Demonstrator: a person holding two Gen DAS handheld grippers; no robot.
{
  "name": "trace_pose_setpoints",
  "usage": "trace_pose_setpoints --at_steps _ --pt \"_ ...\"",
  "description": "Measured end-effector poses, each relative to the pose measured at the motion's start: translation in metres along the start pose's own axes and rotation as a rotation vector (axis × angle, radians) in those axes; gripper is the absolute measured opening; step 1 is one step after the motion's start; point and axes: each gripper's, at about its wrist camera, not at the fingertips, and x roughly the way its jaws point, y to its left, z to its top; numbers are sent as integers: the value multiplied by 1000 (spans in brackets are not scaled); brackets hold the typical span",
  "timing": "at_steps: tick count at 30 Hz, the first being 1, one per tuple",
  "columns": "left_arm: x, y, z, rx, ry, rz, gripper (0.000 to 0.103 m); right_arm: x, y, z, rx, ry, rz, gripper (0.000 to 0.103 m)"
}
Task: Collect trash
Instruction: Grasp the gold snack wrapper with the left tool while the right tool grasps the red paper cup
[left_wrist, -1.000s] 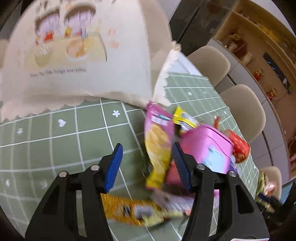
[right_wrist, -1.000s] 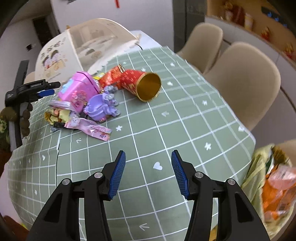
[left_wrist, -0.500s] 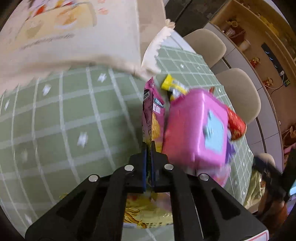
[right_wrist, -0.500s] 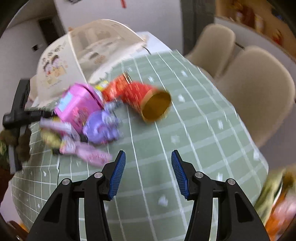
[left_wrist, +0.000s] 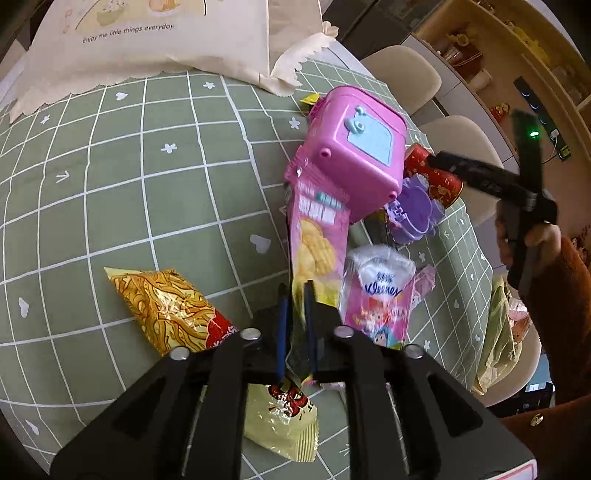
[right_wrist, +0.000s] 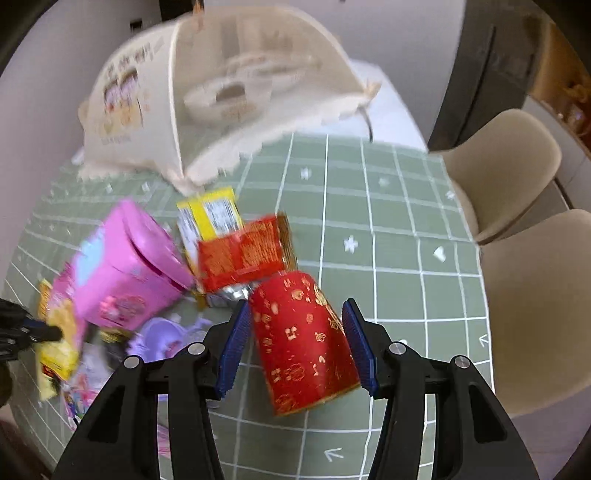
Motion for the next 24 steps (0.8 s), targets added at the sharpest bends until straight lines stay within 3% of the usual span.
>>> trace_pose_setpoints --at_steps 4,7,11,15,20,24 --pt "-9 4 2 0 -36 2 27 -4 -1 -10 -3 2 -19 50" --pt "-26 12 -4 -2 -85 49 33 -9 -2 -27 9 19 -36 52" --pt "-49 25 -20 -52 -115 118 36 -21 -4 -52 68 31 -51 52" --pt "-63 39 -39 -133 -106 138 42 -33 4 -76 95 59 -46 52" --pt "-51 45 -44 -274 -103 150 43 -40 4 -107 190 100 23 57" --pt "-31 31 -32 -281 -97 213 44 -50 1 -132 301 99 63 57"
